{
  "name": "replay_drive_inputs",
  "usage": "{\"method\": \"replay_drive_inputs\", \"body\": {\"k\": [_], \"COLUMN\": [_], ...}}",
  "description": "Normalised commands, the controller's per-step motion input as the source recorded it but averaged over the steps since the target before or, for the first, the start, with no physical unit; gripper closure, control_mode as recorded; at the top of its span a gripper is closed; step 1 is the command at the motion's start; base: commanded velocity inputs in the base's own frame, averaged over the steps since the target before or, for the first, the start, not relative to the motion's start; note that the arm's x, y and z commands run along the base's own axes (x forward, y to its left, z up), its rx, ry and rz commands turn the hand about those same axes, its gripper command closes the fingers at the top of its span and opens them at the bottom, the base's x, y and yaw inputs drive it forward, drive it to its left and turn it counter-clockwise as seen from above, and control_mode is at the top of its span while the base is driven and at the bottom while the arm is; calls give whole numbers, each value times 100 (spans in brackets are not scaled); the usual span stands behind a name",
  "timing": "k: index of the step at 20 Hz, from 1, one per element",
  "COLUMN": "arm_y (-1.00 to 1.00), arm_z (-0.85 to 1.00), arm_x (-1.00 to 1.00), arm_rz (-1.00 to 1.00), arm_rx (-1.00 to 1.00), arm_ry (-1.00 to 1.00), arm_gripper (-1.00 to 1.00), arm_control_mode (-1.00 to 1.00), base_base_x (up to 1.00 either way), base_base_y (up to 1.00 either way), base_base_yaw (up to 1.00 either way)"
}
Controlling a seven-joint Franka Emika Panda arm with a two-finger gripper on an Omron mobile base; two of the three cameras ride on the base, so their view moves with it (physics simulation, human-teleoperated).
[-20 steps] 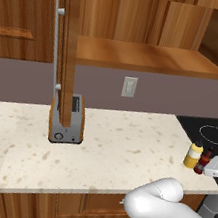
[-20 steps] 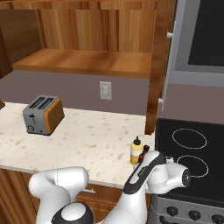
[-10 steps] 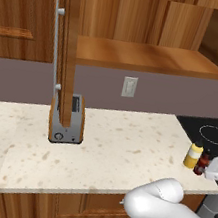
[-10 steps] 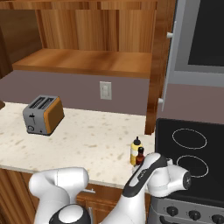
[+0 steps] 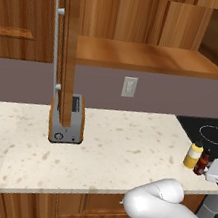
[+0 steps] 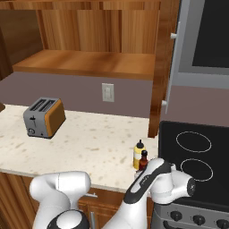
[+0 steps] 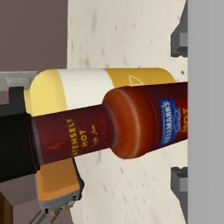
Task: Take 2 condiments from the cabinet and move them on the counter near the stove.Make sure the condiments are lined up with each other, next to each other.
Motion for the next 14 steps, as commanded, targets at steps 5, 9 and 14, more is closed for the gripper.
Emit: {"method": "replay_drive_inputs", "body": {"k": [5, 9, 14], "arm_y": [0, 0, -1], "arm_z": [0, 0, 1], "arm_x": [0, -8, -25], "arm_rz": [0, 0, 0], "arm_rx": [0, 0, 0], "arm_ry": [0, 0, 0], "arm_gripper": [-100, -100, -100], "arm_control_mode": [-100, -100, -100], "base_base_x": [0, 0, 0], "base_base_y": [0, 0, 0], "base_base_yaw": [0, 0, 0]}}
